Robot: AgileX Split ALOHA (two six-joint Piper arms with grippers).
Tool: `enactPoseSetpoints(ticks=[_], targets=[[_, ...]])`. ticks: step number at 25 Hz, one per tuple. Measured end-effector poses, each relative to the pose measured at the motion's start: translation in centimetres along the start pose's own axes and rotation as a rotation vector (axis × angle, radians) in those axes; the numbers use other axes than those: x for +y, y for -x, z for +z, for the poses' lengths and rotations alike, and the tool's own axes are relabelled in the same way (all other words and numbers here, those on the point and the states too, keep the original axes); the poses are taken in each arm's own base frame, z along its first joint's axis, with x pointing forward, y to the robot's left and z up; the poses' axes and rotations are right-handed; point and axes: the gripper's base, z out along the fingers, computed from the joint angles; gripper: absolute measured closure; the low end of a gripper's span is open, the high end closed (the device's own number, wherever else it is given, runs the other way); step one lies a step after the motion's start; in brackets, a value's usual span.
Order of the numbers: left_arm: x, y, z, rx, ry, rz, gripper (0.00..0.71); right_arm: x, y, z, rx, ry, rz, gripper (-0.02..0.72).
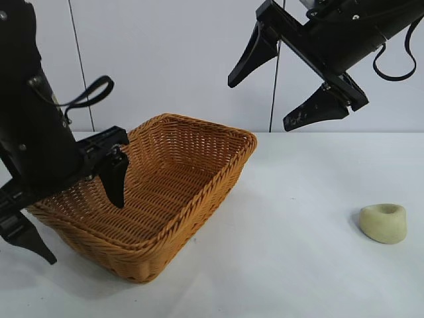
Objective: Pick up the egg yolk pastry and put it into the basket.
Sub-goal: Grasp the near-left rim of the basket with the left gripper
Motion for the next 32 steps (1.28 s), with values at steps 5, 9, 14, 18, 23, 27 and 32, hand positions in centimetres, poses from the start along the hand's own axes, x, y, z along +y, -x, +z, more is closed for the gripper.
enactPoseSetpoints(ticks=[5, 9, 14, 18, 23, 27, 32], targets=[[0.4, -0.2, 1.3, 0.023, 0.020, -0.036, 0.062, 0.0, 0.0, 0.0, 0.001, 0.000, 0.000, 0.008], [0.3, -0.2, 1.3, 0.024, 0.005, -0.046, 0.062, 0.0, 0.0, 0.0, 0.001, 0.000, 0.000, 0.008], [0.2, -0.2, 1.1, 0.024, -0.001, -0.047, 0.101, 0.0, 0.0, 0.0, 0.002, 0.001, 0.000, 0.008], [0.1, -0.2, 0.6, 0.020, -0.022, -0.047, 0.231, 0.0, 0.0, 0.0, 0.002, 0.001, 0.000, 0.008], [0.2, -0.2, 0.6, 0.025, -0.008, -0.050, 0.491, 0.0, -0.1, 0.0, 0.012, 0.004, 0.000, 0.008], [0.0, -0.1, 0.5, 0.020, -0.029, -0.071, 0.625, 0.1, -0.2, 0.0, 0.017, 0.006, 0.000, 0.008], [-0.5, 1.3, -0.9, 0.009, -0.058, 0.001, 0.628, 0.1, -0.2, 0.0, 0.018, 0.007, 0.000, 0.008]])
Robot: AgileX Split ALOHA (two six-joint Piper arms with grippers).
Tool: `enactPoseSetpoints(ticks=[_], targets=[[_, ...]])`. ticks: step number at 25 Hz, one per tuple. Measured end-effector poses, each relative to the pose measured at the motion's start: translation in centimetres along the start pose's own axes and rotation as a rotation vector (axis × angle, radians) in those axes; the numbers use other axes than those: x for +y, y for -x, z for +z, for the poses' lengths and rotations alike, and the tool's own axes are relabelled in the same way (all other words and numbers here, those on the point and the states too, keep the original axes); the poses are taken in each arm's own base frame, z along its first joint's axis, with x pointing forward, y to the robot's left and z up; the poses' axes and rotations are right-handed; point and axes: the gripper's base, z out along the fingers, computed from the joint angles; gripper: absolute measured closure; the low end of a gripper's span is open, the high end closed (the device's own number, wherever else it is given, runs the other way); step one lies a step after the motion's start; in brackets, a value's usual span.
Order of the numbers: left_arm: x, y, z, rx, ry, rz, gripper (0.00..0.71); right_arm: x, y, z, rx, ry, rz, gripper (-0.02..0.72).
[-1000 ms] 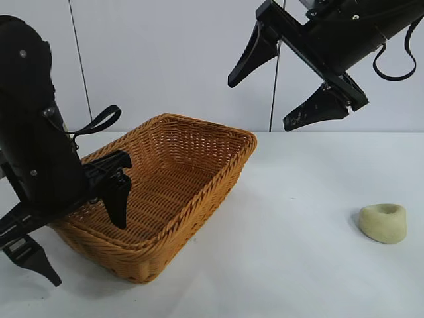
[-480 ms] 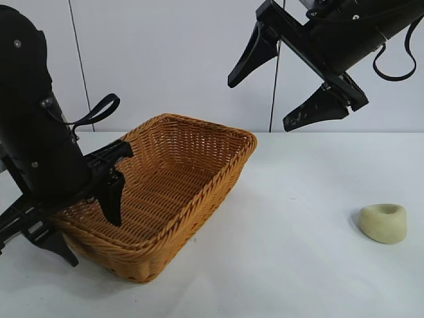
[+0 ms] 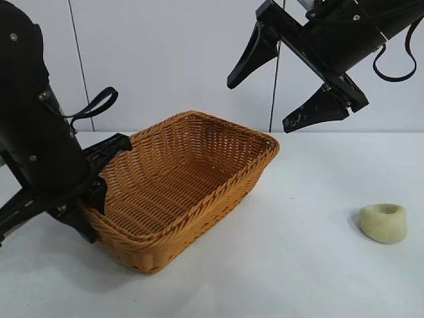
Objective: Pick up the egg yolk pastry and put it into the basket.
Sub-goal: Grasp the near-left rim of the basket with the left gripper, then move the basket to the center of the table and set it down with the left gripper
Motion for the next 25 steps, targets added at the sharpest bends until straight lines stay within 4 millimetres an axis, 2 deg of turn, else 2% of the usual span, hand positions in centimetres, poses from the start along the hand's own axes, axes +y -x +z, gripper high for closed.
enactPoseSetpoints(ticks=[7, 10, 18, 25], targets=[[-2.1, 4.6, -2.8, 0.024, -0.036, 0.201, 0.629, 0.0, 0.0, 0.0, 0.002, -0.002, -0.002, 0.008], [-3.2, 5.8, -3.2, 0.063, -0.069, 0.295, 0.629, 0.0, 0.0, 0.0, 0.002, -0.002, -0.002, 0.008], [-4.8, 6.2, -1.8, 0.182, -0.036, 0.602, 0.629, 0.0, 0.0, 0.0, 0.003, -0.004, -0.004, 0.008], [-4.6, 6.4, -0.1, 0.213, -0.017, 0.707, 0.629, 0.0, 0.0, 0.0, 0.003, -0.004, -0.004, 0.008]])
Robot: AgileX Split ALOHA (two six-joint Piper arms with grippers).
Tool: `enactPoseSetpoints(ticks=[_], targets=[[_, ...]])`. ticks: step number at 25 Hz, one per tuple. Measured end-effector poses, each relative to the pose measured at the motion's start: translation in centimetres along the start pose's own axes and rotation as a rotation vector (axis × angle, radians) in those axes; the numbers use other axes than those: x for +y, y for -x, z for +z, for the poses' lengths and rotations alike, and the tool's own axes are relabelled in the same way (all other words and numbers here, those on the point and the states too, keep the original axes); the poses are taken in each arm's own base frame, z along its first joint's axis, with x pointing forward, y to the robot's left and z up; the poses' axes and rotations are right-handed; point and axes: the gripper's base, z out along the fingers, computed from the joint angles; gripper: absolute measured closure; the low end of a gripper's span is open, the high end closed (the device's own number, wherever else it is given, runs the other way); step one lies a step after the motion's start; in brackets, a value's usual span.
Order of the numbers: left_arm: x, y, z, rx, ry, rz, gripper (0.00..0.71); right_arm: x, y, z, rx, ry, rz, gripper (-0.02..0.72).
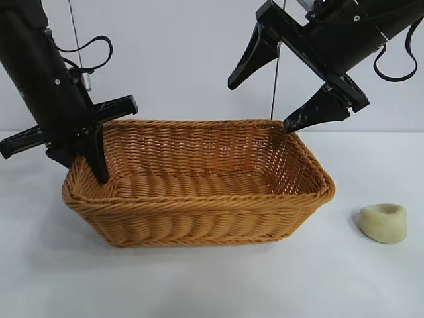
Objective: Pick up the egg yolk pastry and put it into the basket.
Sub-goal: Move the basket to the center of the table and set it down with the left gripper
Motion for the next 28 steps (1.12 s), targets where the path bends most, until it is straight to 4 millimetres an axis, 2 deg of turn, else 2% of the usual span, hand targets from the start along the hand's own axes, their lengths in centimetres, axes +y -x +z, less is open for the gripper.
enactPoseSetpoints(ticks=[9, 15, 17, 19, 23, 25, 28], targets=[[0.3, 1.1, 2.4, 0.034, 0.010, 0.050, 0.629, 0.0, 0.0, 0.0, 0.000, 0.000, 0.000, 0.008], [0.3, 1.2, 2.6, 0.025, 0.009, 0.056, 0.628, 0.0, 0.0, 0.0, 0.000, 0.000, 0.000, 0.008], [0.3, 1.2, 2.6, 0.023, 0.009, 0.057, 0.607, 0.0, 0.0, 0.0, 0.000, 0.000, 0.000, 0.008], [0.3, 1.3, 2.6, 0.020, 0.008, 0.056, 0.511, 0.0, 0.0, 0.0, 0.000, 0.000, 0.000, 0.008], [0.4, 1.3, 2.6, 0.021, 0.020, 0.065, 0.168, 0.0, 0.0, 0.0, 0.000, 0.000, 0.000, 0.008], [0.6, 1.2, 2.6, 0.035, 0.036, 0.075, 0.079, 0.0, 0.0, 0.0, 0.000, 0.000, 0.001, 0.008], [0.9, 0.9, 2.4, 0.065, 0.070, 0.097, 0.032, 0.0, 0.0, 0.0, 0.000, 0.000, 0.001, 0.008]])
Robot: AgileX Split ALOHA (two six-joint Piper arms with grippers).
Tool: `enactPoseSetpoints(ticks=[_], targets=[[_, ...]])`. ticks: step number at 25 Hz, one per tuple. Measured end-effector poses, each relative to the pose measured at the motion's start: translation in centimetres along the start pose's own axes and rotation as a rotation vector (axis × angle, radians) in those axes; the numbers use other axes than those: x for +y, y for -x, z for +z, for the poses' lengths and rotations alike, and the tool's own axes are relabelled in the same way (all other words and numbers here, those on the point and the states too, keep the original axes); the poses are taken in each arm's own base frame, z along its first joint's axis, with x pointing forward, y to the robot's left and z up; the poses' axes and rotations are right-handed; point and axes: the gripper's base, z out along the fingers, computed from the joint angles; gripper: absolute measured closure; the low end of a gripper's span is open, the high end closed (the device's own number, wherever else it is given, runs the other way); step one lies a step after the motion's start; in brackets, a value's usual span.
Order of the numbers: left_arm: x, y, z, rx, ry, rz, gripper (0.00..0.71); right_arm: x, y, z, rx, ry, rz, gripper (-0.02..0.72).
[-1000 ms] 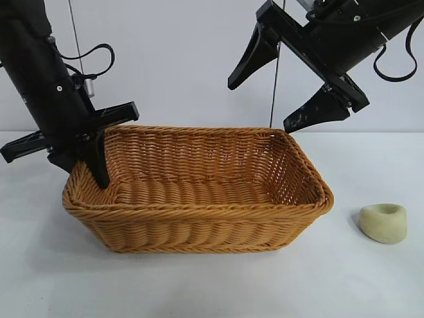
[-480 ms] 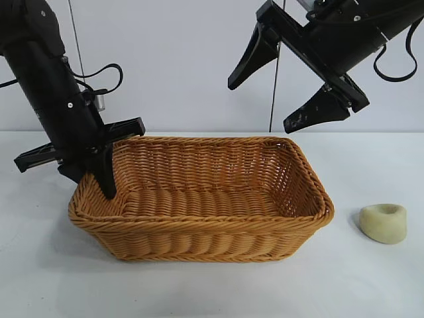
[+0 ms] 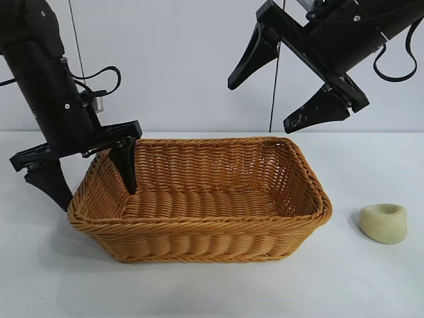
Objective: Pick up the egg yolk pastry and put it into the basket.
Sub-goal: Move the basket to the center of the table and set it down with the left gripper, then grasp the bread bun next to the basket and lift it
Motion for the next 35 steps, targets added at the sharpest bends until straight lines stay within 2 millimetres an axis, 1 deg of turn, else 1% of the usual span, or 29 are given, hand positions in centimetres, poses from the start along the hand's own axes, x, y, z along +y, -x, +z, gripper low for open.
enactPoseSetpoints(ticks=[2, 4, 9, 12, 15, 19, 23, 26, 32, 35], targets=[[-0.1, 0.0, -0.6, 0.015, 0.008, 0.013, 0.022, 0.0, 0.0, 0.0, 0.000, 0.000, 0.000, 0.008], [-0.6, 0.2, -2.1, 0.005, 0.002, 0.032, 0.020, 0.0, 0.0, 0.0, 0.000, 0.000, 0.000, 0.008], [-2.5, 1.1, -8.7, -0.114, -0.012, 0.124, 0.016, 0.0, 0.0, 0.0, 0.000, 0.000, 0.000, 0.008], [-3.4, 1.8, -11.9, -0.199, -0.005, 0.162, 0.016, 0.0, 0.0, 0.0, 0.000, 0.000, 0.000, 0.008], [-3.8, 2.3, -13.5, -0.257, -0.003, 0.180, 0.014, 0.0, 0.0, 0.0, 0.000, 0.000, 0.000, 0.008], [-3.3, 2.5, -13.7, -0.273, 0.060, 0.200, 0.014, 0.0, 0.0, 0.0, 0.000, -0.001, -0.001, 0.008], [-1.8, 2.9, -14.1, -0.289, 0.135, 0.194, 0.014, 0.0, 0.0, 0.0, 0.000, -0.001, -0.001, 0.008], [0.6, 3.5, -14.7, -0.302, 0.172, 0.150, 0.014, 0.0, 0.0, 0.0, 0.000, -0.001, -0.001, 0.008], [6.5, 4.4, -16.2, -0.325, 0.224, 0.027, 0.014, 0.0, 0.0, 0.0, 0.000, -0.001, -0.001, 0.008], [7.7, 4.4, -16.5, -0.325, 0.233, 0.000, 0.014, 0.0, 0.0, 0.0, 0.000, -0.001, -0.001, 0.008]])
